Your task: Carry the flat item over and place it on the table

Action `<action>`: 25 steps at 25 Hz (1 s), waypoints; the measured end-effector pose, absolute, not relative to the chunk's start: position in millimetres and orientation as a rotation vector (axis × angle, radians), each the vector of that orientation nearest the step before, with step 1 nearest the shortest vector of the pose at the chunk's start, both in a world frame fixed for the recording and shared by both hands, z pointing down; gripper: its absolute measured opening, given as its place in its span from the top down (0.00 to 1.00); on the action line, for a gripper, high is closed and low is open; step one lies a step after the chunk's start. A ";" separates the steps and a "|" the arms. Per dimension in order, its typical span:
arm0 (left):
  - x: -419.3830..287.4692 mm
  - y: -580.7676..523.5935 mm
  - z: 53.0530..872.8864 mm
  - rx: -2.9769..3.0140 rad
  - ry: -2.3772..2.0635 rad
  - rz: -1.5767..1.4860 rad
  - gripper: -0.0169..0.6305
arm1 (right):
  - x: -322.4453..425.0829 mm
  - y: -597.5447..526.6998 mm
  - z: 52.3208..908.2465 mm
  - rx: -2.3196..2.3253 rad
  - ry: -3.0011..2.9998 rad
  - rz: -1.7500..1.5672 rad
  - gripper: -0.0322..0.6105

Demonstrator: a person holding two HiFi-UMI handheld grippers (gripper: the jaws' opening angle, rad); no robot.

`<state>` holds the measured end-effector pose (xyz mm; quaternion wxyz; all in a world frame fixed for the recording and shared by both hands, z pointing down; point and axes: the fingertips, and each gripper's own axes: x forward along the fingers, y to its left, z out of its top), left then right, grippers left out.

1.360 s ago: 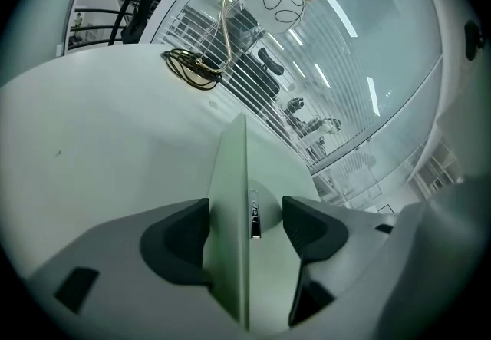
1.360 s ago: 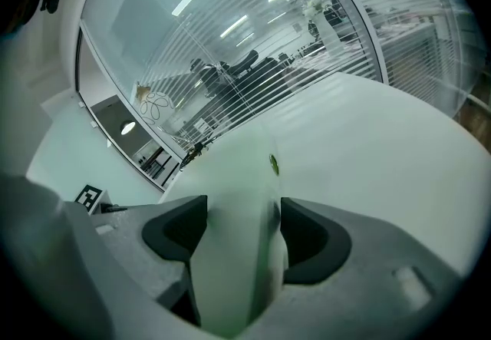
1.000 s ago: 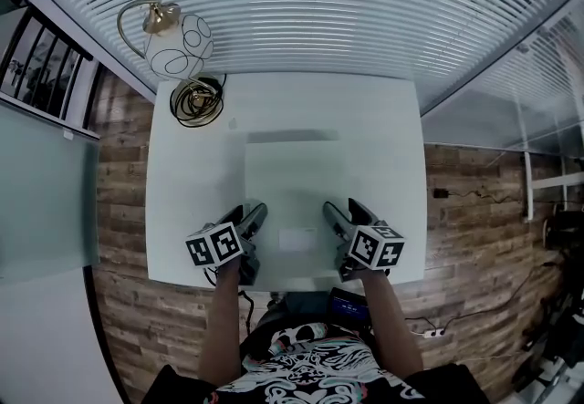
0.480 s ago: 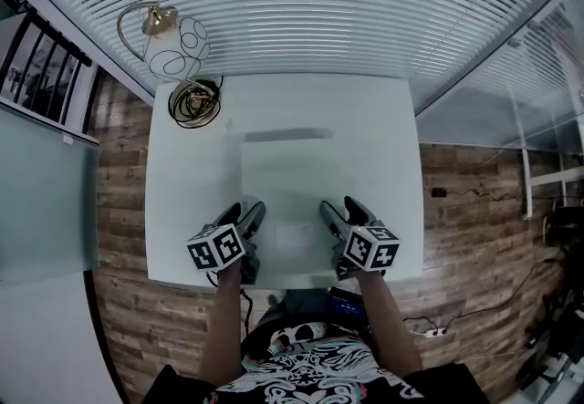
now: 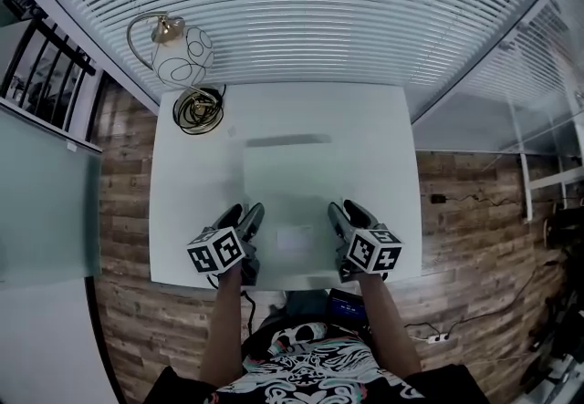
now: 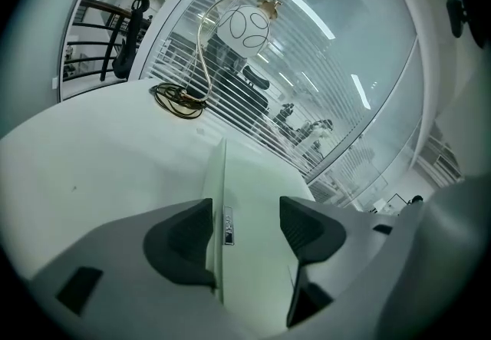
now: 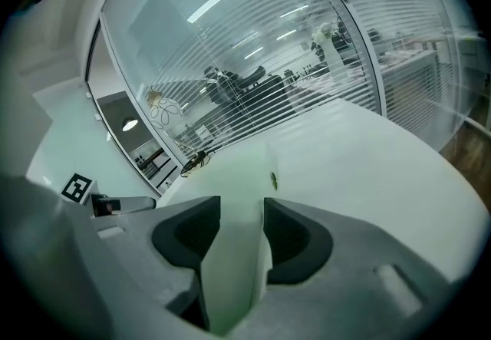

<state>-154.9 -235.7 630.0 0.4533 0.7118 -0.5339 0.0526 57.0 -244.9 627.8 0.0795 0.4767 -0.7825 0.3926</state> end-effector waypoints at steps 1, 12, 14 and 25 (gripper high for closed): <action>-154.8 -234.9 629.0 1.760 -1.321 0.130 0.55 | 57.3 -244.1 627.0 1.425 -2.342 1.184 0.68; -154.7 -226.9 605.4 1.882 -1.409 0.259 0.94 | 66.0 -235.0 606.3 1.415 -2.376 1.004 0.94; -151.6 -224.5 603.4 1.893 -1.394 0.281 0.95 | 63.5 -234.1 600.7 1.410 -2.388 0.996 0.94; -140.6 -215.7 564.5 1.954 -1.337 0.117 0.96 | 62.6 -226.1 561.0 1.494 -2.437 0.806 0.94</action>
